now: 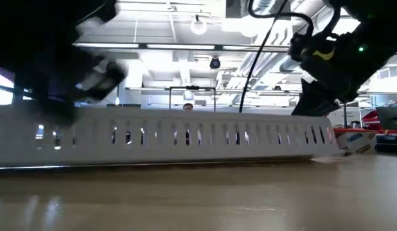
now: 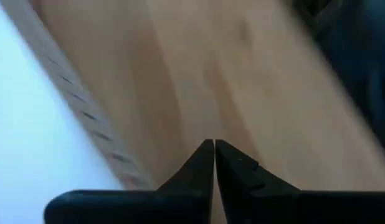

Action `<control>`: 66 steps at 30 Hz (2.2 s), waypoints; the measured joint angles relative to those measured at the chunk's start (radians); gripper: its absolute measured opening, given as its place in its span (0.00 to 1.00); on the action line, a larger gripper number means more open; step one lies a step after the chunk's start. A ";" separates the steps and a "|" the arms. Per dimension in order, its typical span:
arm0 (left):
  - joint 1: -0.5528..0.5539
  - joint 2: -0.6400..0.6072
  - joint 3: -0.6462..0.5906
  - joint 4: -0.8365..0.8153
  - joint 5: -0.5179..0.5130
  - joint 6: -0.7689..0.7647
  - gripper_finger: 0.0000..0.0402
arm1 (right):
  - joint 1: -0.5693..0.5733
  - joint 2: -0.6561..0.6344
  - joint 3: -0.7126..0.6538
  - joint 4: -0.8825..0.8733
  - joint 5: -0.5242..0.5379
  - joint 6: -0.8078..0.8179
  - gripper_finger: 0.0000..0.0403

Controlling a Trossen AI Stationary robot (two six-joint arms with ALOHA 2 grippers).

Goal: Ziptie cables
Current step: Close the white cable duct lid

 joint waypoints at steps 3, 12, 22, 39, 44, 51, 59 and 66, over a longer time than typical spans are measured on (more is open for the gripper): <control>-0.057 0.050 0.004 -0.115 -0.122 -0.085 0.00 | 0.002 0.008 -0.006 -0.014 0.003 0.027 0.04; -0.033 0.094 0.004 -0.280 -0.394 -0.110 0.00 | 0.028 0.011 -0.014 -0.111 -0.104 0.094 0.04; 0.019 0.057 -0.002 -0.261 -0.472 -0.044 0.00 | 0.050 -0.014 -0.012 -0.214 0.102 0.124 0.04; 0.272 -0.189 -0.043 -0.327 -0.449 -0.009 0.00 | 0.033 -0.012 -0.008 0.086 0.082 -0.193 0.04; 0.336 -0.163 -0.174 -0.157 -0.379 -0.055 0.00 | 0.025 0.026 -0.007 0.090 0.077 -0.184 0.04; 0.346 -0.160 -0.233 -0.071 -0.373 -0.096 0.00 | 0.004 0.034 -0.008 0.046 0.094 -0.208 0.04; 0.358 -0.158 -0.234 -0.060 -0.365 -0.159 0.00 | -0.161 0.034 -0.008 0.009 0.070 -0.519 0.04; 0.351 -0.173 -0.240 -0.033 -0.365 -0.225 0.00 | -0.252 -0.048 0.008 0.002 0.214 -0.751 0.04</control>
